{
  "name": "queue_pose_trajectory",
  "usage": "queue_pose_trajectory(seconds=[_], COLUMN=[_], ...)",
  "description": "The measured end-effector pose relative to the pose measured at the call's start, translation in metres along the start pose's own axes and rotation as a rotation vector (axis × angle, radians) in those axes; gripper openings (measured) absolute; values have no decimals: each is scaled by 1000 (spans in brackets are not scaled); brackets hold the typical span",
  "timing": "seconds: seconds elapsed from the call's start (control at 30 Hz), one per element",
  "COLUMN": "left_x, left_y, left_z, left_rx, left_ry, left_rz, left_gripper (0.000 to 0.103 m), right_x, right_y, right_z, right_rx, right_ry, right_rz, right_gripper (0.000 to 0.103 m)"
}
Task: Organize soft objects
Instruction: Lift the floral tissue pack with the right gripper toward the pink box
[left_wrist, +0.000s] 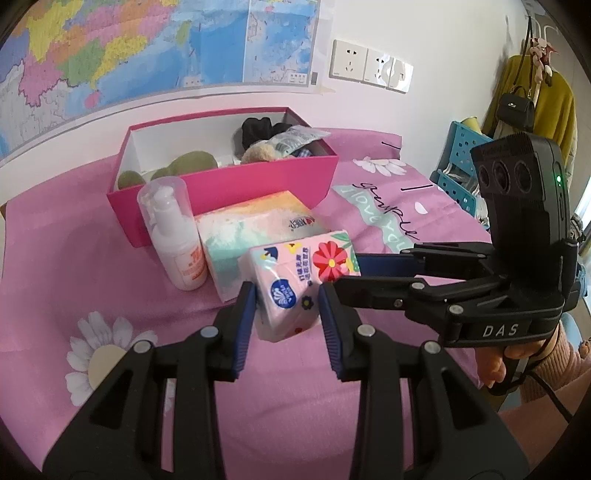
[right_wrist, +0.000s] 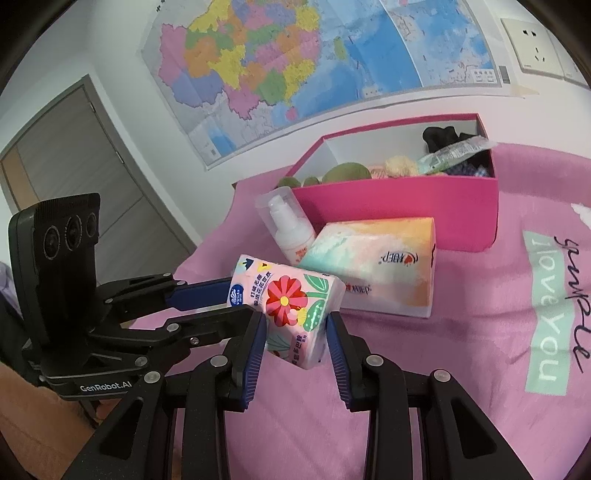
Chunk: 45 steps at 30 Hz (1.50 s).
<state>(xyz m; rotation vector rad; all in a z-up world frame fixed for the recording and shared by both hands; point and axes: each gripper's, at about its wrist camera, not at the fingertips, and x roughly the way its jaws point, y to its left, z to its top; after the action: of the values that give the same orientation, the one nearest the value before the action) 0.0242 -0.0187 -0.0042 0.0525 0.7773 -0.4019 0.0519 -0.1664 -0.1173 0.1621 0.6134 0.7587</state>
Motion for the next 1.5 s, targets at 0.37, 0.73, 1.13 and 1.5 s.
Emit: queue_pose_trajectory(seconds=[0.37,0.73,1.13,1.5], left_x=[1,2,4,6], left_y=[-1,0,0,4], left_z=[9,17,28,38], left_rx=[11,22,30,34], left_ry=[-23,-47,-72,-94], left_rz=[7,18,21,22], left_gripper=[37,37,37,37], right_x=[-9,-12,-14,-13], right_y=[1,0,-2,-2], right_z=[9,19,30,41], right_rx=[-16,-23,-38,-59], right_ry=[-35,-60,-80,-98], right_rz=[-11,-13,-24,-33], right_gripper=[34,34,34,34])
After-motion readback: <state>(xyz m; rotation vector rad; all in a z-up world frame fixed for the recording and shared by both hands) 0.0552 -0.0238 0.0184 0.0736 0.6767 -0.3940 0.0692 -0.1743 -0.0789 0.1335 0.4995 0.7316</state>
